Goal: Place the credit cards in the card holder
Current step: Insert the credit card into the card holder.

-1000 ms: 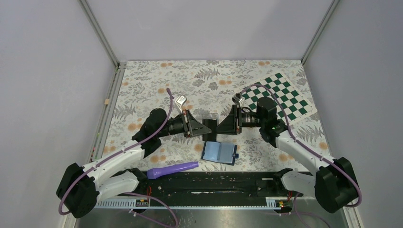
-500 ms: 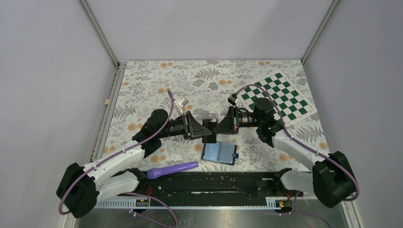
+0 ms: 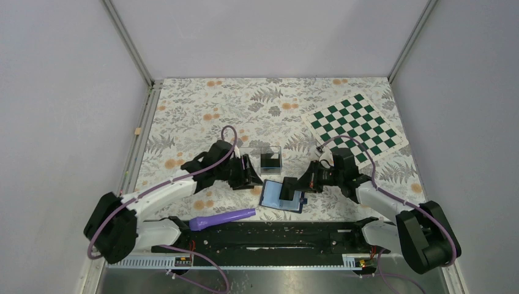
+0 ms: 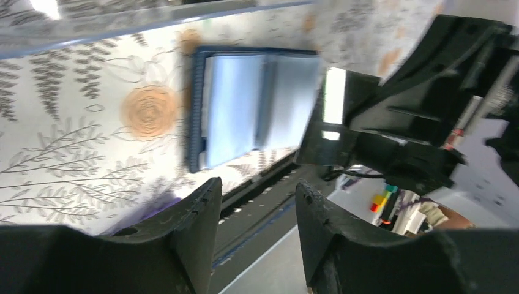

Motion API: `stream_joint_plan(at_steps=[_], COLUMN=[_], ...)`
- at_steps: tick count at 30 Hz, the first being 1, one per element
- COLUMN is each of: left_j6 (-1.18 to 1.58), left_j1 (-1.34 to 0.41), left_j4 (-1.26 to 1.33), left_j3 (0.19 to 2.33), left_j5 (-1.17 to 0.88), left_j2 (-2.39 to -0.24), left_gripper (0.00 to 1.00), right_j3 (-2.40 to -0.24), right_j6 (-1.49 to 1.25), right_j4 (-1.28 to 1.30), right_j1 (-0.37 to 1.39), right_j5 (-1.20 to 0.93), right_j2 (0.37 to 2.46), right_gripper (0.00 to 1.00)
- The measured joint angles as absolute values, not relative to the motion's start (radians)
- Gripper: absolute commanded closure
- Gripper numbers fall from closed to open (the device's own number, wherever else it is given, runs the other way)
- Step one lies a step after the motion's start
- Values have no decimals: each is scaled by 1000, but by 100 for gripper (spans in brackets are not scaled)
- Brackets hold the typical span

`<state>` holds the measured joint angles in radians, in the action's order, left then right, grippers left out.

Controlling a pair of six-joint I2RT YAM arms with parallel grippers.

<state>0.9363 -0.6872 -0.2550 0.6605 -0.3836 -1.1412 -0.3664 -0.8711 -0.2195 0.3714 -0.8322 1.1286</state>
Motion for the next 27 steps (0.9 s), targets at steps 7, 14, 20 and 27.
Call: stream_joint_plan(at_steps=[7,14,20,27], left_j6=[913,912,917,937], left_j1=[-687,-702,-724,-745], left_j4=[-265,-230,-206,-178], left_j3=[659,659,661,662], left_j5=[-350,-342,-342,-344], left_j2=[-1348,-1451,-1509,-1542], left_gripper=[61,71,88,100], right_j3=[-340,-343,-343,-333], right_j6=[-821,-769,-749,-783], right_j4=[-272,-282,-314,-420], right_j1=[366,365,364,356], right_j5=[-778,-719,-717,-728], right_j2=[1258,1316,1370,1421], right_gripper=[100,100,100,100])
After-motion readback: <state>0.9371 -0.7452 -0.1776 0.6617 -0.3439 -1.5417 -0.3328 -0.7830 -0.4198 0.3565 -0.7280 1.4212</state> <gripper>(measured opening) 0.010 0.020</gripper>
